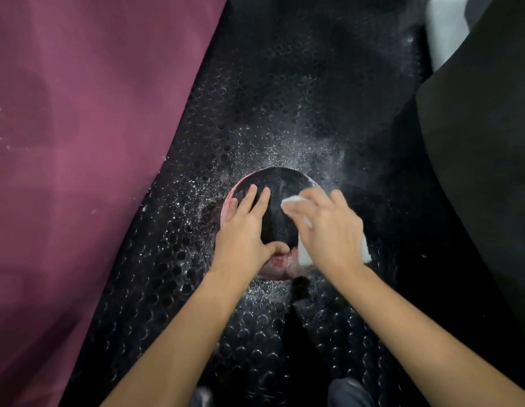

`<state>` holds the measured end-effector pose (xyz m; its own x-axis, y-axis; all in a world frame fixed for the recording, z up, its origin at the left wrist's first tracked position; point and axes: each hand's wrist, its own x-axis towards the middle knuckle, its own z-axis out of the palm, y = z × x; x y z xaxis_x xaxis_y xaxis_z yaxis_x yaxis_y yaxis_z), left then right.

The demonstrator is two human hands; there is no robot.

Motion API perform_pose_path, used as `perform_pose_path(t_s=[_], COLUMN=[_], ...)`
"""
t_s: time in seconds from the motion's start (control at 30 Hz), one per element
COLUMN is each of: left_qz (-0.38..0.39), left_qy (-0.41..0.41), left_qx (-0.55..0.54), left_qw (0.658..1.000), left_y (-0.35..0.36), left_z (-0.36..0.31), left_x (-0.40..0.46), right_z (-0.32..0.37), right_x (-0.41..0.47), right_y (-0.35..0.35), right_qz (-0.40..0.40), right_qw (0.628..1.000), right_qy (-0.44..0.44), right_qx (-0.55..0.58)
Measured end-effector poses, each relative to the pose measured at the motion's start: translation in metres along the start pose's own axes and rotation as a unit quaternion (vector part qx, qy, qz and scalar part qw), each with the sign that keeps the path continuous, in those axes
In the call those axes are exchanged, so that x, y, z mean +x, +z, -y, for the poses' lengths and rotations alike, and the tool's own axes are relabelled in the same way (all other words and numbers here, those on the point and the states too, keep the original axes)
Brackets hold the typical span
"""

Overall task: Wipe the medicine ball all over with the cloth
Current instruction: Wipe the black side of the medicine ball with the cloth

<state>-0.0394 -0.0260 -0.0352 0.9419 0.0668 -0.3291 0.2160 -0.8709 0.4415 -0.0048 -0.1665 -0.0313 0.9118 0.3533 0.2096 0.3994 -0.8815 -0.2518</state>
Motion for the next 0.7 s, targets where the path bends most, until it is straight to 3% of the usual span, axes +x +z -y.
perform_pose_path(t_s=[0.13,0.33,0.47,0.7], left_qz=[0.006,0.016,0.014,0.023], left_qy=[0.001,0.064,0.05,0.034], left_qx=[0.022,0.101,0.11,0.093], left_qw=[1.0,0.993,0.993,0.995], left_y=[-0.003,0.0,-0.002,-0.007], left_z=[-0.007,-0.007,-0.008,-0.01], left_x=[0.006,0.008,0.02,0.035], right_z=[-0.01,-0.014,-0.021,-0.02], right_x=[0.03,0.052,0.064,-0.002], right_y=[0.007,0.01,0.009,0.009], right_qz=[0.029,0.075,0.099,-0.03], right_qw=[0.991,0.991,0.991,0.998], right_qy=[0.116,0.102,0.067,0.013], right_qx=[0.057,0.052,0.064,0.056])
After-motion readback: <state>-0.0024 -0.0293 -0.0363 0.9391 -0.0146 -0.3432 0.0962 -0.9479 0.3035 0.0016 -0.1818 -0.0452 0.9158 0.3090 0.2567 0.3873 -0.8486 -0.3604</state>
